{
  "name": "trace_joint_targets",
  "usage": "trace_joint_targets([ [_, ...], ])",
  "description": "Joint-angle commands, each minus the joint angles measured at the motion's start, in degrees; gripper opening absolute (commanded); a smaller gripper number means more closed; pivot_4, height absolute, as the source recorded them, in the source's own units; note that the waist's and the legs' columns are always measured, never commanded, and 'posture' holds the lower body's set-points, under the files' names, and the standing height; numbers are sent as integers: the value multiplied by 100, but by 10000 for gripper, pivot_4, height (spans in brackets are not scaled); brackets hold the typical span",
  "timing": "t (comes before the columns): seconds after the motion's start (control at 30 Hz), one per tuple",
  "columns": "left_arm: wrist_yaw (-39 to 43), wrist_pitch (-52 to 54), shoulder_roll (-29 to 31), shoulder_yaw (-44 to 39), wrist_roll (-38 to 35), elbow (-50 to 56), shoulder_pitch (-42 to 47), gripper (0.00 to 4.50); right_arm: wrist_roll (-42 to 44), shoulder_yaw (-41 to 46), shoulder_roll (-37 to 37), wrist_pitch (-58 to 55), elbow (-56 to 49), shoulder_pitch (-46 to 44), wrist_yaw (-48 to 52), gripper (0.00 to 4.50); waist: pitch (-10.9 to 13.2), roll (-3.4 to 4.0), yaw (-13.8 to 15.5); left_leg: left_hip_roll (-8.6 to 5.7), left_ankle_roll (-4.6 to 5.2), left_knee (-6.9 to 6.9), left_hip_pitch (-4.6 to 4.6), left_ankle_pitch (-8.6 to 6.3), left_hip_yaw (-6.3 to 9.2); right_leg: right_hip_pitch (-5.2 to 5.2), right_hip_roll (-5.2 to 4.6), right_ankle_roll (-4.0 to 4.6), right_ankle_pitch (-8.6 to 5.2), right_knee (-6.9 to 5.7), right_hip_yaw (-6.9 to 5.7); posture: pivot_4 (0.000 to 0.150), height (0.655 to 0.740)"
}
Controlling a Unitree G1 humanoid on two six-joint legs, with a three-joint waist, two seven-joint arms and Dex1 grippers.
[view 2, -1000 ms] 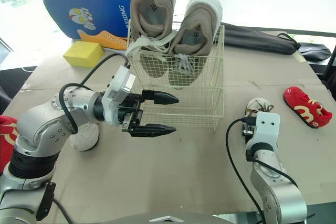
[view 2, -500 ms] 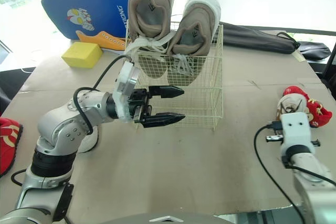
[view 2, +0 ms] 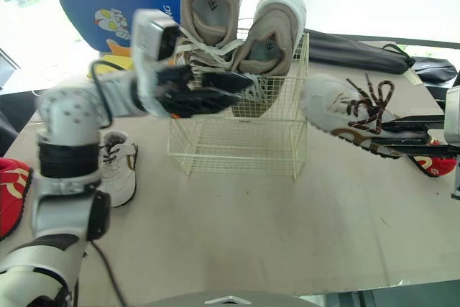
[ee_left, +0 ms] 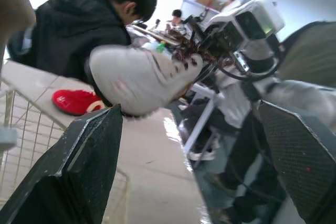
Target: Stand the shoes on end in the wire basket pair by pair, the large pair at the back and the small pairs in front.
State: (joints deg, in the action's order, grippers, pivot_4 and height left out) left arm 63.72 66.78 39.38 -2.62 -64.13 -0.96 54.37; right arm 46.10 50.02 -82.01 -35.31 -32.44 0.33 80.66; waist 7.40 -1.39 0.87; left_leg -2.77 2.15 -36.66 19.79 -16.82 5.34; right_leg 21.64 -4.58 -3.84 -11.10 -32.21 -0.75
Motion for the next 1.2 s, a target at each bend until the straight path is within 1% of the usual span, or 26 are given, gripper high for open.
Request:
trace_joint_targets([
  [0.03, 657, 485, 395, 358, 243, -470, 740, 45000, 161, -614, -568, 886, 661, -604, 913, 209, 12, 13, 4, -9, 5, -2, 2, -2, -3, 0, -10, 8, 5, 6, 4, 1500, 7400],
  [0.07, 763, 750, 438, 595, 322, -601, 1030, 45000, 268, -1133, -769, 1406, 812, -924, 970, 209, 15, 13, 3, -17, 15, -10, 6, -9, -8, -1, -18, 5, 5, 11, 9, 1500, 7400],
  [0.1, 859, 977, 423, 803, 392, -740, 1284, 45000, 387, -1711, -908, 1883, 906, -1321, 964, 209, 25, 29, 1, -22, 16, -11, 8, -10, -10, -2, -23, -9, -3, 17, 9, 1500, 7400],
  [0.13, 892, 1096, 382, 1039, 527, -804, 1469, 45000, 407, -2435, -788, 2167, 910, -2024, 930, 209, 27, 29, -5, -30, 14, -7, 9, -11, -11, -2, -34, -15, -6, 23, 8, 1500, 7400],
  [0.17, 989, 1054, 346, 1228, 670, -786, 1555, 45000, 282, -3150, -478, 2291, 903, -2835, 1000, 209, 29, 27, -11, -32, 1, -7, 7, -7, -15, -2, -41, -16, -6, 21, 10, 1500, 7400],
  [0.2, 1054, 1084, 291, 1356, 734, -773, 1628, 45000, 73, -3837, -36, 2320, 902, -3677, 1079, 209, 26, 9, -25, -32, -14, -4, 7, -9, -18, -2, -44, -19, -5, 30, 7, 1500, 7400],
  [0.23, 1084, 1142, 254, 1448, 773, -766, 1692, 45000, -135, -4359, 372, 2313, 948, -4343, 1143, 209, 30, 21, -30, -32, -27, 2, 5, -14, -22, -3, -49, -20, -5, 35, 9, 1500, 7400],
  [0.27, 1086, 1246, 183, 1475, 752, -781, 1752, 45000, -335, -4782, 749, 2398, 1045, -4832, 1178, 209, 23, -15, -114, -31, -28, 7, 2, -15, -24, -1, -53, -21, -4, 30, 9, 1500, 7400],
  [0.33, 1115, 1389, 78, 1525, 785, -781, 1810, 45000, -660, -5469, 1268, 2706, 1293, -5441, 1184, 209, 37, -26, -126, -29, -34, -2, 4, -5, -33, 5, -49, -67, 23, 22, 12, 1500, 7400],
  [0.37, 1133, 1444, 48, 1545, 802, -772, 1827, 45000, -765, -5678, 1432, 2827, 1399, -5620, 1184, 209, 37, -27, -128, -28, -22, -2, 6, 8, -20, 6, -47, -69, 26, 19, 5, 1500, 7400],
  [0.47, 1058, 1705, -69, 1526, 732, -635, 1805, 45000, -967, -6191, 1972, 3227, 1746, -6004, 1184, 209, 42, -13, -85, -21, -28, -1, 7, 13, -8, 12, -34, -49, 40, 8, 0, 1500, 7400],
  [0.57, 1099, 1736, 39, 1718, 784, -127, 1543, 45000, -1167, -6533, 2450, 3528, 2091, -6347, 1184, 209, 40, -13, -87, -25, -28, -2, 7, 14, -4, 12, -32, -47, 42, 2, 0, 1500, 7400],
  [0.67, 1042, 1906, 132, 1807, 785, 161, 1325, 36327, -1145, -6712, 2646, 3725, 2277, -6499, 1184, 0, 42, -12, -83, -30, -27, -4, 0, 14, -10, 11, -34, -46, 42, -24, 9, 1500, 7400],
  [0.7, 1048, 1976, 168, 1818, 769, 228, 1262, 31585, -1124, -6769, 2661, 3787, 2319, -6531, 1184, 0, 41, -14, -83, -31, -27, -7, 1, 14, -8, 12, -35, -46, 42, -39, 8, 1500, 7400],
  [0.73, 1023, 2021, 187, 1816, 778, 279, 1206, 28443, -1092, -6830, 2658, 3857, 2349, -6559, 1184, 0, 43, -14, -81, -32, -27, -9, 1, 14, -7, 14, -35, -46, 42, -46, 8, 1500, 7400],
  [0.77, 1023, 2081, 222, 1815, 760, 337, 1143, 23456, -1052, -6882, 2655, 3897, 2364, -6590, 1184, 0, 44, -13, -78, -33, -27, -13, 2, 14, -5, 15, -35, -45, 42, -52, 7, 1500, 7400],
  [0.87, 1016, 2217, 266, 1769, 691, 456, 1014, 11348, -907, -6971, 2649, 3950, 2401, -6669, 1184, 0, 45, -12, -93, -33, -28, -17, 0, 14, -6, 15, -35, -46, 41, -54, 9, 1500, 7400],
  [0.97, 1010, 2462, 216, 1601, 515, 474, 923, 1773, -826, -7064, 2655, 3951, 2457, -6731, 1184, 0, 44, -13, -128, -33, -29, -18, -5, 15, -6, 16, -34, -46, 40, -54, 10, 1500, 7400],
  [1.0, 996, 2527, 175, 1505, 447, 467, 882, 580, -832, -7094, 2671, 3960, 2481, -6748, 1184, 0, 43, -14, -135, -33, -29, -18, -5, 15, -5, 16, -34, -46, 40, -55, 10, 1500, 7400],
  [1.1, 850, 2572, 170, 1368, 244, 403, 782, 542, -896, -6950, 2860, 3521, 2532, -6764, 1184, 0, 42, -15, -159, -33, -29, -19, -6, 15, -5, 19, -32, -45, 41, -61, 11, 1500, 7400],
  [1.2, 529, 2572, 147, 958, 31, 360, 520, 520, -1086, -6834, 2820, 3345, 2507, -6656, 1154, 12017, 42, -12, -141, -33, -29, -19, -6, 16, -7, 21, -33, -44, 42, -61, 14, 1500, 7400],
])
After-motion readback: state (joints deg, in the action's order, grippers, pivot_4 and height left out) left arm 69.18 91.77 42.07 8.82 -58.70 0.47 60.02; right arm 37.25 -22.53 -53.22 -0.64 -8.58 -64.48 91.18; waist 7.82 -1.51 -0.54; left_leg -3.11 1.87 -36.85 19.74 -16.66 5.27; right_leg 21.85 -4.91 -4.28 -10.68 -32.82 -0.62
